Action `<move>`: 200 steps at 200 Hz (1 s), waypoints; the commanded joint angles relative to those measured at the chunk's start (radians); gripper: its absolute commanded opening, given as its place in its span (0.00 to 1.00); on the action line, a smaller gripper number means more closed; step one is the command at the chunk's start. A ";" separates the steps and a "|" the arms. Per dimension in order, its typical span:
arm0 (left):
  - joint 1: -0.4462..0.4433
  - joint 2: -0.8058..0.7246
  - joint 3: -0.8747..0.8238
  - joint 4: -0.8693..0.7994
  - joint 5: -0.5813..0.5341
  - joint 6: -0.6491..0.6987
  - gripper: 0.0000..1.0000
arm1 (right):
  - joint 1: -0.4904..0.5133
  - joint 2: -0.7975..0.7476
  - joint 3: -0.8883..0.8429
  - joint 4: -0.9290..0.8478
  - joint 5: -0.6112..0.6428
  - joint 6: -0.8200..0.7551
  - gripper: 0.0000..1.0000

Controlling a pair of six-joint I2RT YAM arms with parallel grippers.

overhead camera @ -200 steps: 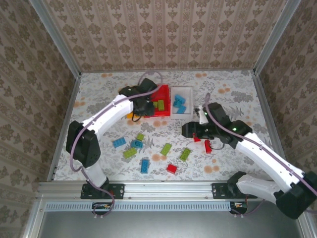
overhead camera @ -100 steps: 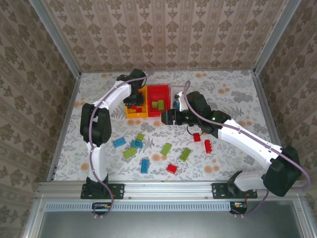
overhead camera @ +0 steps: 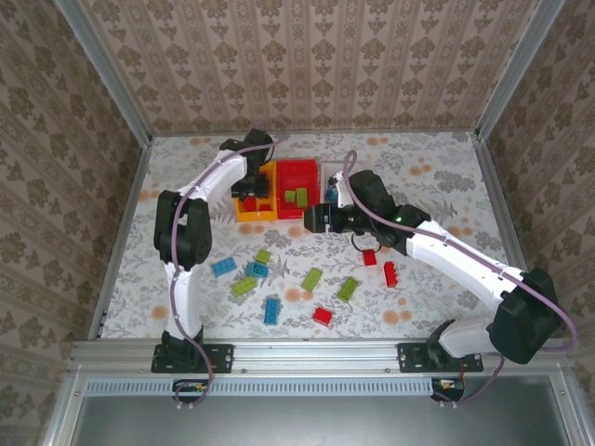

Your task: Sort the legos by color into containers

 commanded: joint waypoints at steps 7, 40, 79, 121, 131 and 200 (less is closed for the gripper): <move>-0.006 -0.071 -0.003 -0.011 0.008 0.005 0.50 | -0.012 -0.009 0.010 -0.040 0.006 -0.037 0.77; -0.014 -0.200 -0.076 0.006 0.036 -0.022 0.52 | -0.012 -0.030 -0.005 -0.074 0.034 -0.086 0.77; -0.023 -0.420 -0.246 0.059 0.122 -0.067 0.53 | -0.001 -0.047 -0.035 -0.106 0.087 -0.132 0.75; -0.086 -0.662 -0.491 0.151 0.359 -0.009 0.57 | 0.040 -0.068 -0.073 -0.180 0.180 -0.124 0.73; -0.116 -0.695 -0.545 0.147 0.398 0.002 0.57 | 0.052 -0.080 -0.088 -0.187 0.197 -0.118 0.72; -0.226 -0.884 -0.847 0.079 0.331 -0.106 0.59 | 0.182 -0.099 -0.136 -0.336 0.271 -0.057 0.68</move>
